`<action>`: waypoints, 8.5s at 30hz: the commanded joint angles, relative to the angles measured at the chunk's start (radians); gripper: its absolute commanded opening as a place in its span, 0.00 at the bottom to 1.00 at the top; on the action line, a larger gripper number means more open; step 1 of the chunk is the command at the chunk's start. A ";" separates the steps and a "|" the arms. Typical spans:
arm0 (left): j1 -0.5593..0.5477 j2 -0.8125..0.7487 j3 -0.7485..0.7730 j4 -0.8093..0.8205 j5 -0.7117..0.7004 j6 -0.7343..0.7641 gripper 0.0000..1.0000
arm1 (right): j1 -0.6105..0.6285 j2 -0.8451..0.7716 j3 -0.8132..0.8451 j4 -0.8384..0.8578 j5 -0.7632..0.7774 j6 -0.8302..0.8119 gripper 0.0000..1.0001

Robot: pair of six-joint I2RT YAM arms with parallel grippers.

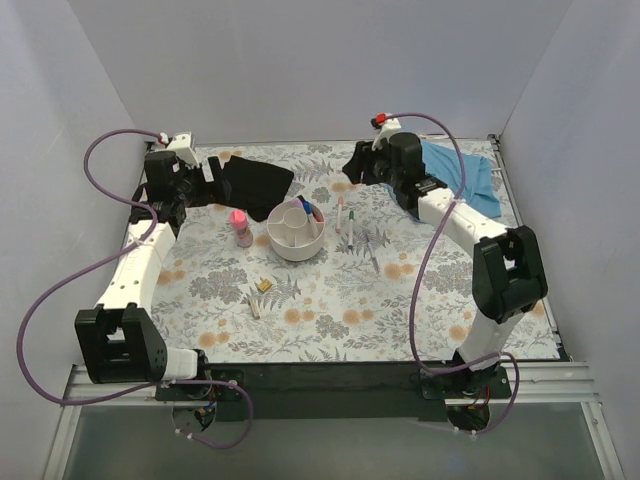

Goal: Sort the stationery into containers
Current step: Move the pen to the center of the board, then pick up the pen from the center of the board, then place the pen in the storage box, then pick up the pen from the center of the board.

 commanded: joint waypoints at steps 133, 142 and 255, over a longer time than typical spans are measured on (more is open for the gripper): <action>0.061 -0.002 -0.022 -0.038 -0.019 0.088 0.85 | 0.156 -0.285 -0.414 0.621 -0.234 -0.222 0.01; 0.061 0.012 -0.018 -0.075 -0.044 0.133 0.86 | 0.178 -0.193 -0.513 1.072 -0.306 -0.298 0.01; 0.052 -0.256 -0.154 -0.040 0.121 0.042 0.76 | 0.064 0.703 0.718 -0.720 0.298 0.040 0.40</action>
